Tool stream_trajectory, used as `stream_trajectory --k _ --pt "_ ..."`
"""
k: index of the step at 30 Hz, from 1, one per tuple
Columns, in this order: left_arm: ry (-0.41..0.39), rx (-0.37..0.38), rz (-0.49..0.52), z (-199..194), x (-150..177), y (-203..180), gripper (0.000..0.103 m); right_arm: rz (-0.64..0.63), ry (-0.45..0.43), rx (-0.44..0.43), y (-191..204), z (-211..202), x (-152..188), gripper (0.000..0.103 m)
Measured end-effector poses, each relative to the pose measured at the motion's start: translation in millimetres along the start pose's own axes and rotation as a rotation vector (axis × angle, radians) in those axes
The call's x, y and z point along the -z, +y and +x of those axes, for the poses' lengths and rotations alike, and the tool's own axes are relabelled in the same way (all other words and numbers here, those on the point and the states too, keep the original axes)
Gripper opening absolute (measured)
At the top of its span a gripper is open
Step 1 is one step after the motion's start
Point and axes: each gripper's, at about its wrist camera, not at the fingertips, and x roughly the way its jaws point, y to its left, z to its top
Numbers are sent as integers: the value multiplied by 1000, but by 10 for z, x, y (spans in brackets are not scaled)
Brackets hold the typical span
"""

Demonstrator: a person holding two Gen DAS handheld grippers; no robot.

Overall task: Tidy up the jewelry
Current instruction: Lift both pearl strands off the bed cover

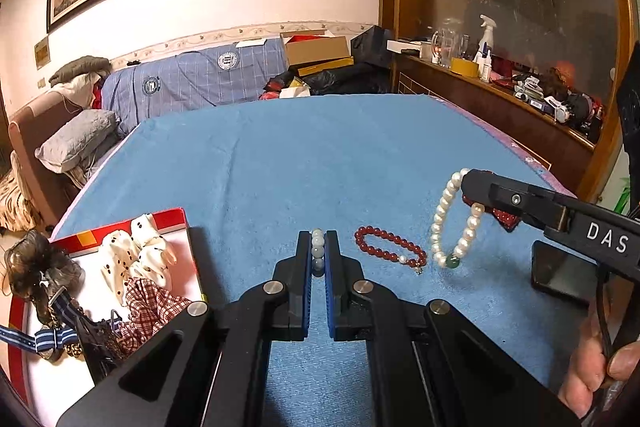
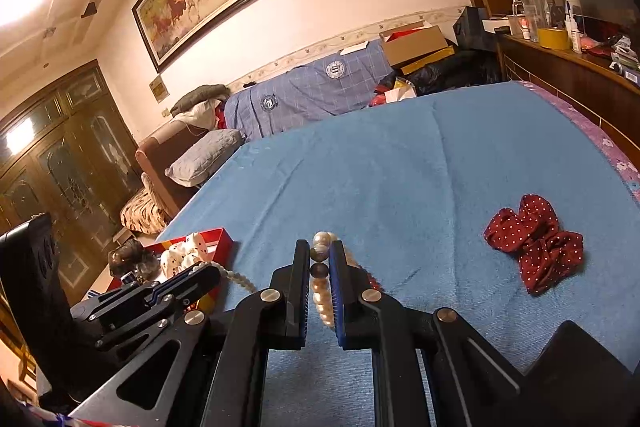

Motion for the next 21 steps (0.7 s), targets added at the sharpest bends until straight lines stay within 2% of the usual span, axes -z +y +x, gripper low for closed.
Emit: stream_trajectory --k 21 --pt "2 -2 -5 15 -16 26 5 -19 9 -21 60 19 9 10"
